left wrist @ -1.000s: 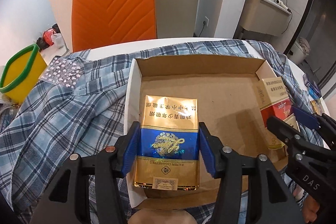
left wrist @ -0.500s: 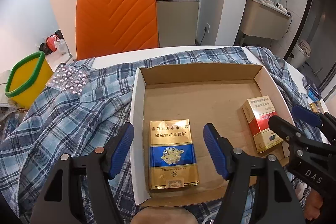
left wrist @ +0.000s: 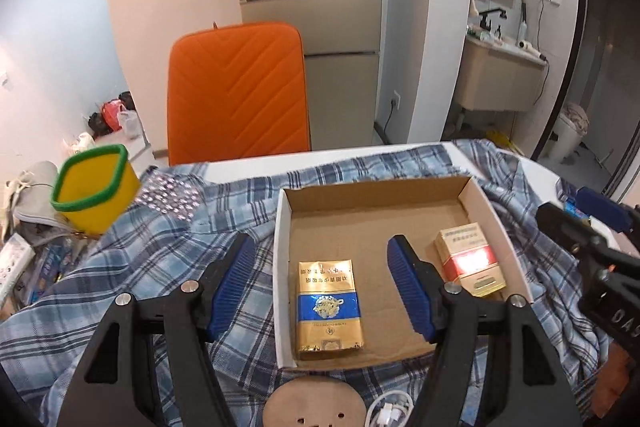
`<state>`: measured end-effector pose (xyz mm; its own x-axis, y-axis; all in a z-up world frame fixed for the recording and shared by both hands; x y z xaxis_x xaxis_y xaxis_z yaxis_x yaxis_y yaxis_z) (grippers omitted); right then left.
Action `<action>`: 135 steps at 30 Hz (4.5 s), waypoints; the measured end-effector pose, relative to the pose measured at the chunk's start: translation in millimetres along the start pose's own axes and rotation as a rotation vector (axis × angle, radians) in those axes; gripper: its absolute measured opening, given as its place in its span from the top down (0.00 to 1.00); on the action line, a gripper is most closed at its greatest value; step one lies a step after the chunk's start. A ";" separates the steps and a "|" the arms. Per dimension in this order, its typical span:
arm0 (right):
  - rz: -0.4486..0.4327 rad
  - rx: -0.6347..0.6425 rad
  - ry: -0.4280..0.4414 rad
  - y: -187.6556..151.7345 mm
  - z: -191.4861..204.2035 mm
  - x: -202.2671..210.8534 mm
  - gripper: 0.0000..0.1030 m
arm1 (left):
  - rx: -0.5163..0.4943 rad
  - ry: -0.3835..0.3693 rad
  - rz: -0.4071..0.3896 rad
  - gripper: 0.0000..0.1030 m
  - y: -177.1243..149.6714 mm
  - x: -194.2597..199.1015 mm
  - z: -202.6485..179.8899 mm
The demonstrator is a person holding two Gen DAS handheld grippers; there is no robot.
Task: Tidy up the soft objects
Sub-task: 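Lower both packs into the box and open both tools, then withdraw both tools from the box toward the green cloth and tissue pack, then grasp the mint-green cloth with the left tool while the right tool grasps the black tissue pack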
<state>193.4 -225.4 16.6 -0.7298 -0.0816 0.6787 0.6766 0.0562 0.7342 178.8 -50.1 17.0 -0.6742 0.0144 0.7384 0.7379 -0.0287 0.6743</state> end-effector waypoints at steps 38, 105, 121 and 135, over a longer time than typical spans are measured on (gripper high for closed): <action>-0.267 -0.030 -0.083 -54.1 1.7 152.7 0.13 | -0.012 0.010 -0.332 0.01 -64.6 155.9 5.1; 0.056 0.231 -0.052 -144.3 17.6 73.5 0.13 | -0.121 -0.212 0.244 0.34 -175.6 38.9 -18.7; 0.142 0.343 0.033 -148.4 54.9 55.0 0.13 | -0.137 -0.162 0.097 0.34 -170.7 96.7 3.2; 0.242 0.470 0.066 -162.3 95.0 19.2 0.26 | -0.051 -0.136 0.012 0.34 -157.0 112.3 39.0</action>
<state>60.3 -141.5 -88.1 -0.5406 -0.0731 0.8381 0.6965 0.5199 0.4946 -11.5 -5.0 -5.6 -0.6521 0.1488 0.7434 0.7414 -0.0801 0.6663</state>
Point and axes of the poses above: each gripper's, at about its wrist camera, not at the fingertips, and x roughly against the way its jaws point, z to its left, y to its top, the point moved 1 cm from there along -x, roughly the way its jaws point, and after that the axes turned 5 degrees about z, right-handed, at the moved point
